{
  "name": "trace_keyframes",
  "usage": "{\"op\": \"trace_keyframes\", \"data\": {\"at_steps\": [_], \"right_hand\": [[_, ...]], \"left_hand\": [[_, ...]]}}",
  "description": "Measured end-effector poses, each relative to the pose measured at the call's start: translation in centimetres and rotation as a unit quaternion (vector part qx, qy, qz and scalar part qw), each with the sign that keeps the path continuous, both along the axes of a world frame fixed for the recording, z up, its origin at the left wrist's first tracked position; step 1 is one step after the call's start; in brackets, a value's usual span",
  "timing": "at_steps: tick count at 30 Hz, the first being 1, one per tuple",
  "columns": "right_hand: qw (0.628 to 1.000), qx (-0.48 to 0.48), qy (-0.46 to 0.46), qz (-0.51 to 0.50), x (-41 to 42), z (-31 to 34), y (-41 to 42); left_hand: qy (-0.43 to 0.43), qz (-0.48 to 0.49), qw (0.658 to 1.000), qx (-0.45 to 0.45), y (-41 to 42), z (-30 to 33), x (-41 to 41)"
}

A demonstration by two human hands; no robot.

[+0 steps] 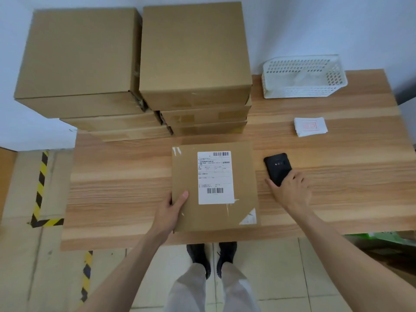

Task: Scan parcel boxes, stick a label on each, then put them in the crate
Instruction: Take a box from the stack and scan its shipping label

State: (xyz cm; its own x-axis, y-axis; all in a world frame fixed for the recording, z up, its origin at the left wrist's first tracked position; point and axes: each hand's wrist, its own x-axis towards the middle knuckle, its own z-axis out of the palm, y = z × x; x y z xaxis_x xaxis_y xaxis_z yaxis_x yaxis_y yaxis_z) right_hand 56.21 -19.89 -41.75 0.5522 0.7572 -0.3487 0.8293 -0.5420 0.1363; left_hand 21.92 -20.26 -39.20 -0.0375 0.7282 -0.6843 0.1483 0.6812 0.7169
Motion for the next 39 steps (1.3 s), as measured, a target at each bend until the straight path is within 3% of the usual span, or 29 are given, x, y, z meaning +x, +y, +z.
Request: {"op": "trace_keyframes", "data": {"at_steps": [16,23,28,39], "right_hand": [[1.000,-0.003,-0.010,0.001,0.2,-1.6,1.1],[0.990,0.115,0.083,-0.021,0.5,0.8,1.1],[0.985,0.134,0.105,-0.027,-0.9,6.1,-0.1],[0.993,-0.013,0.053,0.107,-9.4,16.8,-1.0]], "left_hand": [[-0.018,0.019,1.000,-0.004,-0.1,-0.7,0.0],[-0.016,0.012,1.000,-0.005,0.0,-0.7,-0.2],[-0.017,-0.011,1.000,-0.003,0.2,0.2,-0.2],[-0.024,-0.048,0.998,-0.021,0.8,1.5,-0.6]]}}
